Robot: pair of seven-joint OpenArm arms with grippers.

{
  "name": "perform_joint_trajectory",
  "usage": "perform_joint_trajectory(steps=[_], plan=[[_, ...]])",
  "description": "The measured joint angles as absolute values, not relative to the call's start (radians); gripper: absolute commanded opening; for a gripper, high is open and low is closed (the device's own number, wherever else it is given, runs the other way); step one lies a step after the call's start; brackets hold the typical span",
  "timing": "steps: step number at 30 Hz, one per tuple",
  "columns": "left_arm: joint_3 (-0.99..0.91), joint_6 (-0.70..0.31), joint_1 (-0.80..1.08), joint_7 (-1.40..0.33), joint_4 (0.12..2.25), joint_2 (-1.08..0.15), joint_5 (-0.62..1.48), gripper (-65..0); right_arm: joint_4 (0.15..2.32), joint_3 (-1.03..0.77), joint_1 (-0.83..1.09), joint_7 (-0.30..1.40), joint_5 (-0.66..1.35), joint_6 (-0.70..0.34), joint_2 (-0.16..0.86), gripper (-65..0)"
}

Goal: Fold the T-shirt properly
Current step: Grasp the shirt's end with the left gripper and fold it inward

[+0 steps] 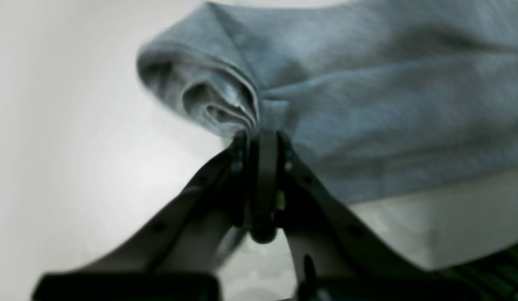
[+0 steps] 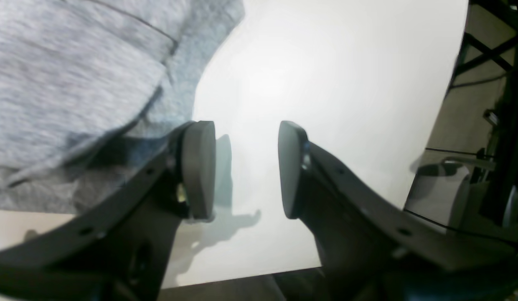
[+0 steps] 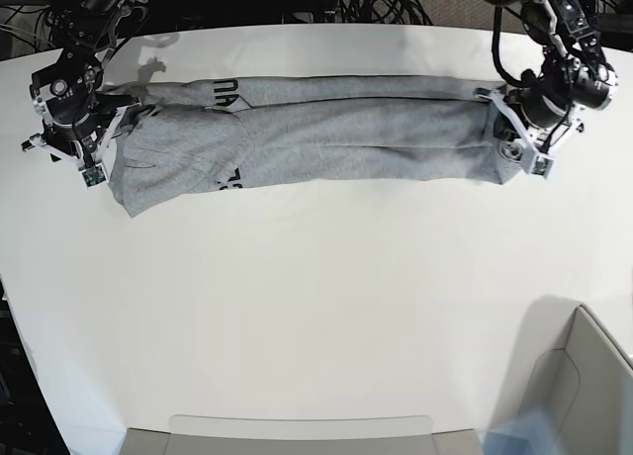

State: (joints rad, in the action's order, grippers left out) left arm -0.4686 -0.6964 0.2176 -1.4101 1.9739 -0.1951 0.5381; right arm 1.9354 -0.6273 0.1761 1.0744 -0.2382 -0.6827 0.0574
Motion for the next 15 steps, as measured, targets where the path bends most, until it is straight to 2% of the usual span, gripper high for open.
perform_joint_trajectory(steps=[13,15], plan=[[-0.110,-0.697,0.215,-1.412,2.011,-0.022,0.534,-65.0,1.934,-0.627,0.175,1.074,-0.238,-0.683,0.057,-40.0],[-0.072,-0.631,0.191,-1.406,2.011,0.007,0.544,-65.0,1.934,-0.627,0.175,1.074,-0.239,-0.683,0.057,-40.0]])
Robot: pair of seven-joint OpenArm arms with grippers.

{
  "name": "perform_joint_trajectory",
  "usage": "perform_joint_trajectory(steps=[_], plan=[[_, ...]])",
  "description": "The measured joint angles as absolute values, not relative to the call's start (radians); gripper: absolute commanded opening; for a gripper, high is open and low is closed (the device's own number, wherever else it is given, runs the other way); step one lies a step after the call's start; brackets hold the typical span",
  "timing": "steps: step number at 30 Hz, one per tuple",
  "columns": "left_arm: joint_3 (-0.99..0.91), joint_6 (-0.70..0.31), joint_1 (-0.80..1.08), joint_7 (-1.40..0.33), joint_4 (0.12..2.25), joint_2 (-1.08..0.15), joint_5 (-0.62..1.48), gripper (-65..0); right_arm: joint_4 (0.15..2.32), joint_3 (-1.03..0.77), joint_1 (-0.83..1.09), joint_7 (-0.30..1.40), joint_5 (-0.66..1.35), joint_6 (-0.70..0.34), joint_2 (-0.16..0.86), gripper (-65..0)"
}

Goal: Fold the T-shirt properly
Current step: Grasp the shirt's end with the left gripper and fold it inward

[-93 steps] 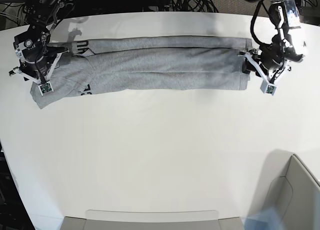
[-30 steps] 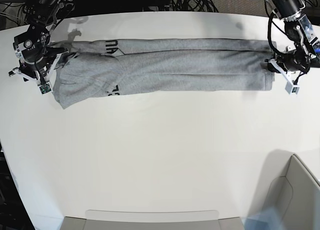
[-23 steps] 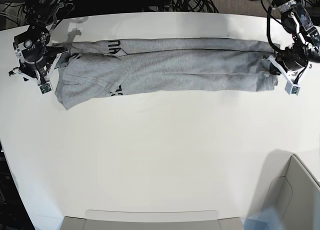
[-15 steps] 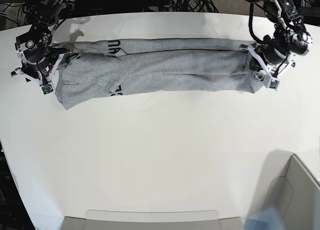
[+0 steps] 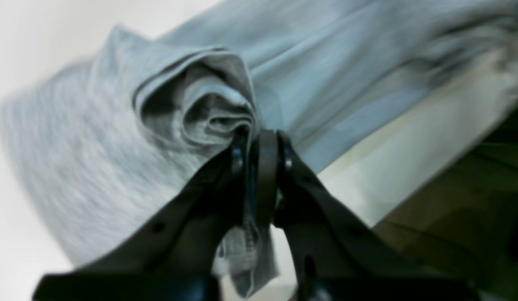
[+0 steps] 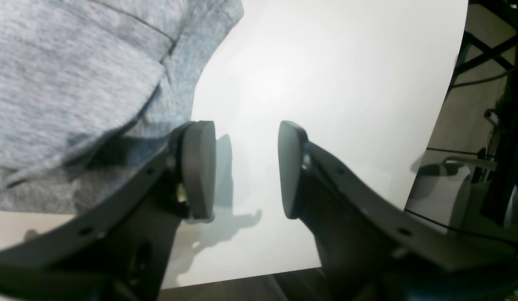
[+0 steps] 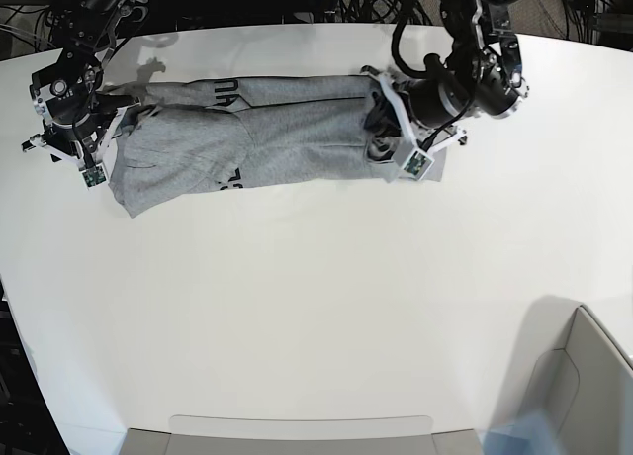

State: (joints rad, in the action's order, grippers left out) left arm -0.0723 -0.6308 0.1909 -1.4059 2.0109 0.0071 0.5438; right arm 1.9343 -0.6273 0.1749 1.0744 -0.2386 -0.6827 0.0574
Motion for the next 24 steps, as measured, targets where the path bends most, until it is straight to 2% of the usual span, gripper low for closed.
perform_joint_trajectory(steps=[5,9,14,21,22,24], plan=[[0.006,-0.487,0.163,-1.408,2.011,0.047,0.523,-65.0,1.934,-0.627,0.175,1.074,-0.238,-0.683,0.057,-40.0],[0.093,-0.412,0.142,-1.378,1.985,0.047,0.528,-65.0,1.935,-0.627,0.175,1.074,-0.238,-0.683,0.058,-40.0],[0.131,-0.363,0.148,-1.328,1.951,0.046,0.527,-65.0,1.934,-0.627,0.175,1.074,-0.238,-0.683,0.058,-40.0],[0.138,-0.361,0.147,-1.327,1.910,0.042,0.524,-65.0,1.934,-0.627,0.175,1.074,-0.238,-0.683,0.058,-40.0],[0.139,-0.361,0.147,-1.327,1.910,0.042,0.524,-64.4,1.934,-0.627,0.174,1.075,-0.239,-0.683,0.058,-40.0],[0.139,-0.361,0.147,-1.327,1.910,0.042,0.524,-54.4,1.934,-0.627,0.169,1.074,-0.238,-0.683,0.057,-40.0]])
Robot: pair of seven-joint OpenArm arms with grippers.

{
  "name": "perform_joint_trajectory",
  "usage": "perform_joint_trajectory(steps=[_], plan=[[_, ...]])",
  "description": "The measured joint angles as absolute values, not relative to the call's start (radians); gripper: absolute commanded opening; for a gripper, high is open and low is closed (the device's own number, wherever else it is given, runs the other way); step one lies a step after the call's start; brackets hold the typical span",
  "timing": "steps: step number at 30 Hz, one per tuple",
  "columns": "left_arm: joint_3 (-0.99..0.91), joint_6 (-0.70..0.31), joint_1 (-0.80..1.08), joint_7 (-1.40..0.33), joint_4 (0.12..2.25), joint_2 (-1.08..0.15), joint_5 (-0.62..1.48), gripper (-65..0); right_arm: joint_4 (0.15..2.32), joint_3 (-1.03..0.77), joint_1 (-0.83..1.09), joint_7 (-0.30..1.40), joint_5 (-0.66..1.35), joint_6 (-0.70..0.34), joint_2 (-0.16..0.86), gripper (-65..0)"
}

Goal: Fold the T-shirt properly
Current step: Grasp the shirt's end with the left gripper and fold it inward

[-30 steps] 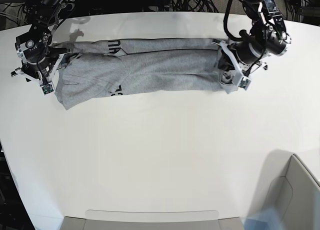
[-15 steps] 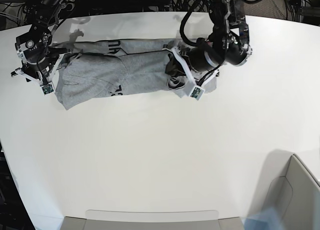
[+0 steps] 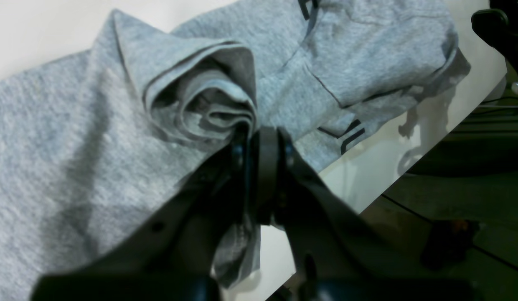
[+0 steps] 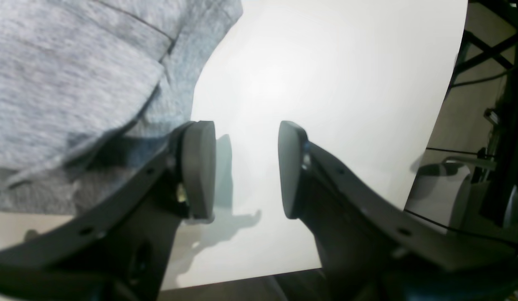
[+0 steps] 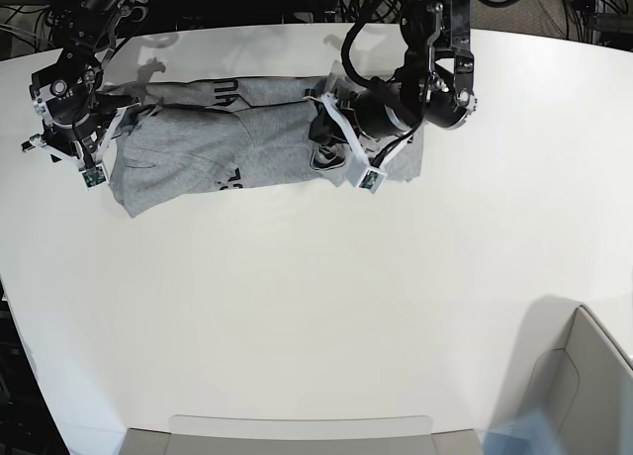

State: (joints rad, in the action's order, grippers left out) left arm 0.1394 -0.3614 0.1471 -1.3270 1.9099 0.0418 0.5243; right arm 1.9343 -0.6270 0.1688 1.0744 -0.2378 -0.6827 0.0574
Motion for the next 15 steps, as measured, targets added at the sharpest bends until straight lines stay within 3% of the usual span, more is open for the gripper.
perform_joint_trajectory(steps=[3,4,15], plan=[[0.139,-0.358,0.147,-1.326,1.910,0.042,0.525,-41.9,1.934,-0.627,0.166,1.074,-0.238,-0.683,0.057,-40.0],[0.139,-0.358,0.146,-1.325,1.910,0.042,0.525,-41.2,1.934,-0.627,0.166,1.074,-0.238,-0.683,0.057,-40.0],[0.136,-0.362,0.075,-1.282,1.917,0.045,0.541,-51.7,1.935,-0.646,0.130,1.073,-0.236,-0.683,0.057,-40.0]])
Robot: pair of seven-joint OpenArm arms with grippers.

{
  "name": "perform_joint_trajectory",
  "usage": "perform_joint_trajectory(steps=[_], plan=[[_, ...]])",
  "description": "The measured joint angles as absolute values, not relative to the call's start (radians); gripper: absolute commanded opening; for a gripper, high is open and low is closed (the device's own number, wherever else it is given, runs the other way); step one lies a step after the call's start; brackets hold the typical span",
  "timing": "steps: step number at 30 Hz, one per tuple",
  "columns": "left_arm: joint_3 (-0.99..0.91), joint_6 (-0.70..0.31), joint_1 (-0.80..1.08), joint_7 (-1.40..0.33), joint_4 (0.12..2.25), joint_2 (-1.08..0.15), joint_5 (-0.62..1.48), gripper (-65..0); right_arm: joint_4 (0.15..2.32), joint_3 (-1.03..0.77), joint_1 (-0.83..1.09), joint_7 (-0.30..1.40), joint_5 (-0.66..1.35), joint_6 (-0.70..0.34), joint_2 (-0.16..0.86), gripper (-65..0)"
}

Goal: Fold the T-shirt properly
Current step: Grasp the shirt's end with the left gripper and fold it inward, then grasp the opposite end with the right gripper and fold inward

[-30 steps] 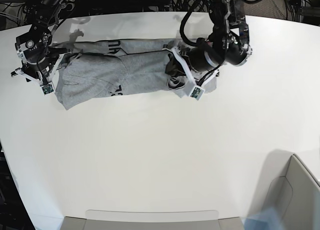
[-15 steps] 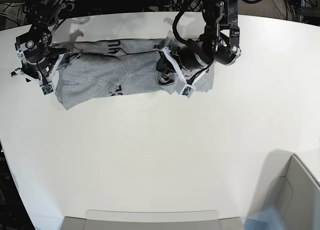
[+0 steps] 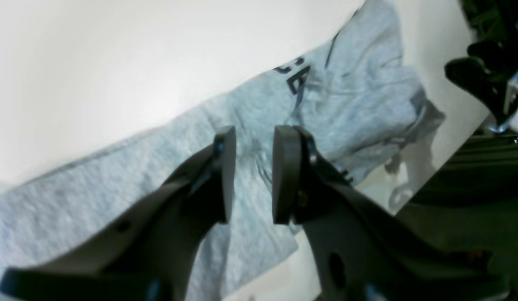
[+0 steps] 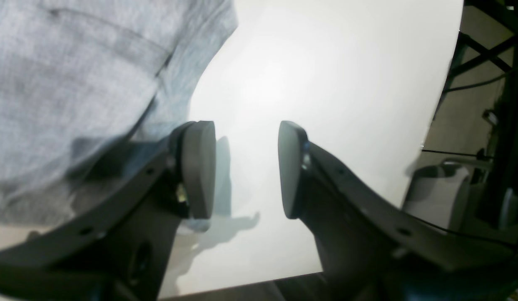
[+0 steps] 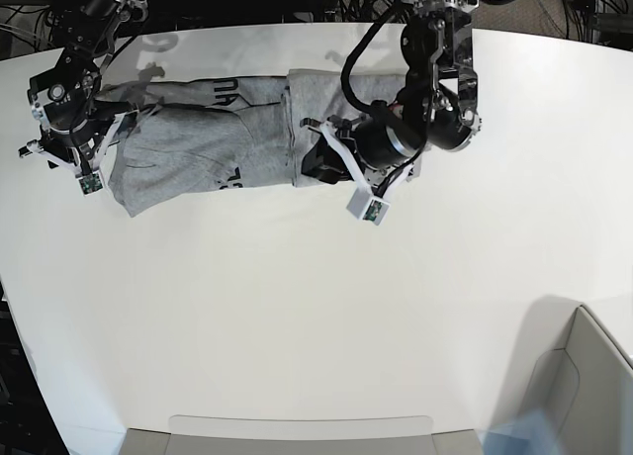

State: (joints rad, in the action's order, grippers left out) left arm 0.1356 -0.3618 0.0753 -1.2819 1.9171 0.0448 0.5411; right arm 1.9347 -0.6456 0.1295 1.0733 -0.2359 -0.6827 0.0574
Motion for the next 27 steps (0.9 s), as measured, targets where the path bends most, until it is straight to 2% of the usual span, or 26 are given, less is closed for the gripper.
perform_joint_trajectory(steps=[3,5,8,10,13,20,27], plan=[[0.136,-0.360,0.095,-1.290,1.913,0.019,0.533,-51.7,1.937,-0.720,0.113,1.074,-0.142,-0.683,0.054,-40.0],[0.135,-0.361,0.094,-1.287,1.913,0.003,0.538,-51.7,1.937,-0.831,0.104,1.079,-0.038,-0.683,0.056,-39.8],[0.133,-0.359,0.108,-1.279,1.913,-0.003,0.529,-51.7,1.933,-0.937,0.073,1.210,0.007,-0.683,0.070,-39.7],[0.133,-0.360,0.120,-1.282,1.913,-0.007,0.531,-51.7,1.905,-0.942,0.045,1.320,0.013,-0.683,0.105,-39.7],[0.136,-0.362,0.123,-1.285,1.913,-0.019,0.531,-51.7,1.810,-0.944,0.009,1.390,0.029,-0.683,0.153,-39.7],[0.135,-0.362,0.120,-1.282,1.908,-0.019,0.531,-51.7,1.549,-0.938,-0.014,1.399,0.030,-0.683,0.144,-39.9],[0.138,-0.362,0.118,-1.282,1.851,-0.037,0.534,-51.7,1.574,-0.885,-0.036,1.400,0.057,-0.683,0.131,-39.9]])
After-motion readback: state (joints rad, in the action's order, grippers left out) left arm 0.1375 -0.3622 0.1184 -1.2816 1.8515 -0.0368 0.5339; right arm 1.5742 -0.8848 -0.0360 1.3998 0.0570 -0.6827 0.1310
